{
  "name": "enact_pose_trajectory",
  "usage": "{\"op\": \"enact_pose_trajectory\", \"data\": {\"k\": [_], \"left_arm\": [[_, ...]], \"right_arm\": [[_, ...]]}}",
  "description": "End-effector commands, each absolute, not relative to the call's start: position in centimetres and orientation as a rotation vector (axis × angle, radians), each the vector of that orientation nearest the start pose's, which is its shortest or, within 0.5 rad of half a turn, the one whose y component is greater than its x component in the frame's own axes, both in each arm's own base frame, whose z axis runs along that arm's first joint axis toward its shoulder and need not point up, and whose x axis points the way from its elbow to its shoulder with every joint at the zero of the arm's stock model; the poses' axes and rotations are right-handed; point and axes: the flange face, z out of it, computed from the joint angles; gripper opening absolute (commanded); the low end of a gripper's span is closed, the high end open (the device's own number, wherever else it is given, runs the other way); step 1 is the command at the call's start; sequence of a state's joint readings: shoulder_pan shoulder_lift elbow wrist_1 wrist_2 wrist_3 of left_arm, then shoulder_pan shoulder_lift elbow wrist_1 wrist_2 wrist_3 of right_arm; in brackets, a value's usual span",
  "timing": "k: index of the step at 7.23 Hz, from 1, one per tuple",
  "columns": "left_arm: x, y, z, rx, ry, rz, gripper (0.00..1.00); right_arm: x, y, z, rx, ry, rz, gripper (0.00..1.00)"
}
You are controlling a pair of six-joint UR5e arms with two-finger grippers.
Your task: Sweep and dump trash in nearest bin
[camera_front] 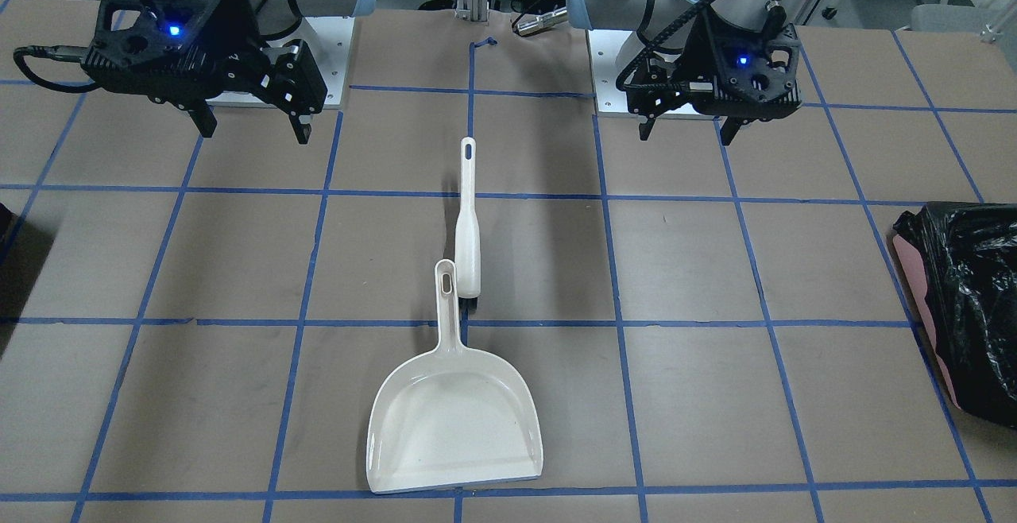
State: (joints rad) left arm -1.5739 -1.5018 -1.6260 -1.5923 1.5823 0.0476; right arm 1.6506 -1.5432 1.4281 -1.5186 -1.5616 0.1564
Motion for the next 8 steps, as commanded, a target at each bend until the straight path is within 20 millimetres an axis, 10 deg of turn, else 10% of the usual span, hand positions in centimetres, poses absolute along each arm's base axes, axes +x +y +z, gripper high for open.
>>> {"op": "enact_pose_trajectory", "data": {"k": [1, 8], "left_arm": [[-13.18, -46.14, 49.16, 0.079, 3.112, 0.013, 1.0], [-13.12, -46.54, 49.95, 0.067, 3.119, -0.025, 1.0]], "right_arm": [[17.42, -49.48, 53.92, 0.119, 3.121, -0.096, 1.0], [17.42, -49.48, 53.92, 0.119, 3.121, -0.096, 1.0]]}}
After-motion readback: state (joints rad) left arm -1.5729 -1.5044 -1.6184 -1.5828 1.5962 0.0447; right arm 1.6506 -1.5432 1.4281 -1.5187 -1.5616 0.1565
